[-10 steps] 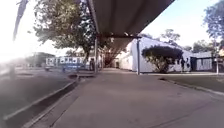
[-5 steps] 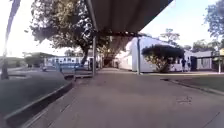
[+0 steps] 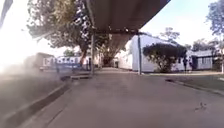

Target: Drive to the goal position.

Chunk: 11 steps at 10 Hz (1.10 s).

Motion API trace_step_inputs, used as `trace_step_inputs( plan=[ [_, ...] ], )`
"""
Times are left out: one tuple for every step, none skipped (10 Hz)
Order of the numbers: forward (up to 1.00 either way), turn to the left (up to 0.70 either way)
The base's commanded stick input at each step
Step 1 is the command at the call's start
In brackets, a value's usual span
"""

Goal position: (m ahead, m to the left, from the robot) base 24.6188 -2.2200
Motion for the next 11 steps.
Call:
trace_step_inputs(
  plan=[
    [0.7, 0.0],
    [0.7, 0.0],
    [0.7, 0.0],
    [0.7, 0.0],
    [0.7, 0.0],
    [0.7, 0.0],
    [0.7, 0.0],
    [0.7, 0.0],
    [0.7, 0.0],
    [0.7, 0.0],
    [0.7, 0.0]
  ],
)
